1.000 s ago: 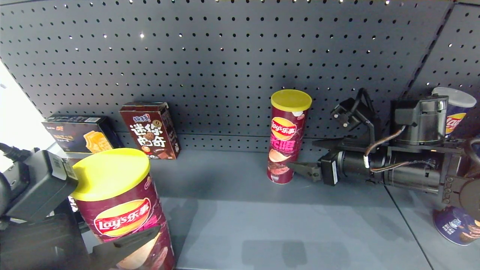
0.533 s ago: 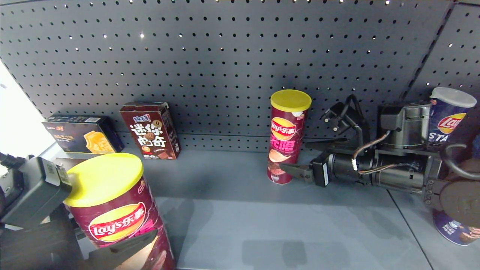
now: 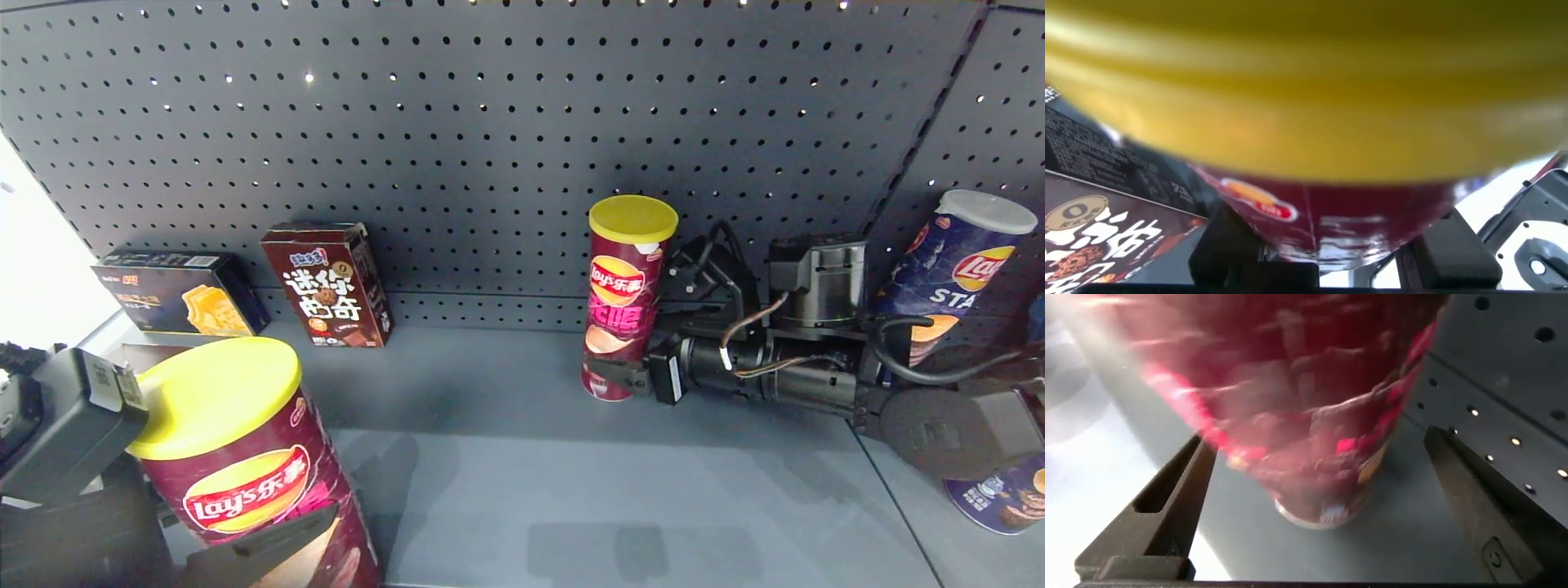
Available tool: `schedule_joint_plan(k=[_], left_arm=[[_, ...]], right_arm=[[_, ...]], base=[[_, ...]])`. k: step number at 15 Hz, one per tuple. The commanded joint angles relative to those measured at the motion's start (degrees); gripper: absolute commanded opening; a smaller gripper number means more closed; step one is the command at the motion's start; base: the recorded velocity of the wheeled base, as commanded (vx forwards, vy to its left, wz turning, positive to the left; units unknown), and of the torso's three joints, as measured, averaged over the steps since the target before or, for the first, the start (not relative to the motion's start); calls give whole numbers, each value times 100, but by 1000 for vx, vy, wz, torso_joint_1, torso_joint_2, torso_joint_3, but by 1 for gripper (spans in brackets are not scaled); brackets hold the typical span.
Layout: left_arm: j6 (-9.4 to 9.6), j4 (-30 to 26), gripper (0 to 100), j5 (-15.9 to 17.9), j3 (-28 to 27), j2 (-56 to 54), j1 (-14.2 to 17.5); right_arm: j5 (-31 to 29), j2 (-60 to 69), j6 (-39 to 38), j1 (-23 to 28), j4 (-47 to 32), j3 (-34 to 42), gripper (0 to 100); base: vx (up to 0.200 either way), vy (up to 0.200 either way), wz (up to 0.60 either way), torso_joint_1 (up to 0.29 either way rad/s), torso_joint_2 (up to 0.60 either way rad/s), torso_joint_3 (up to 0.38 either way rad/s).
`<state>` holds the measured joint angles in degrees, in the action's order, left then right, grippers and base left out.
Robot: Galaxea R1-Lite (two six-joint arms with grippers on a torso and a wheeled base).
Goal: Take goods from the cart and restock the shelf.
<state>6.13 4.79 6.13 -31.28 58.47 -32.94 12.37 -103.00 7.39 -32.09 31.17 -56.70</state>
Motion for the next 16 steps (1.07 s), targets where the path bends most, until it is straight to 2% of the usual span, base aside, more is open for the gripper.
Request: schedule_joint_plan(k=[1,2,3,12,16], left_arm=[[2,-4,0,2,17,16,7],[2,-4,0,2,17,16,16],[2,-4,0,2,17,16,16],[-7,4,0,2,-54,16,16],[-7,400,0,-7,-221,16,103]], right_arm=[[2,-265,0,1,21,-157,100],[2,-291,-9,1,47,-166,100],[99,-344,-9,1,240,-149,0],[178,-36,-71,1,249,10,0],[178,351,-405,1,293,124,0]], base=[[0,0,0,0,0,0],[0,0,0,0,0,0],[0,0,0,0,0,0],[0,0,0,0,0,0],[0,0,0,0,0,0]])
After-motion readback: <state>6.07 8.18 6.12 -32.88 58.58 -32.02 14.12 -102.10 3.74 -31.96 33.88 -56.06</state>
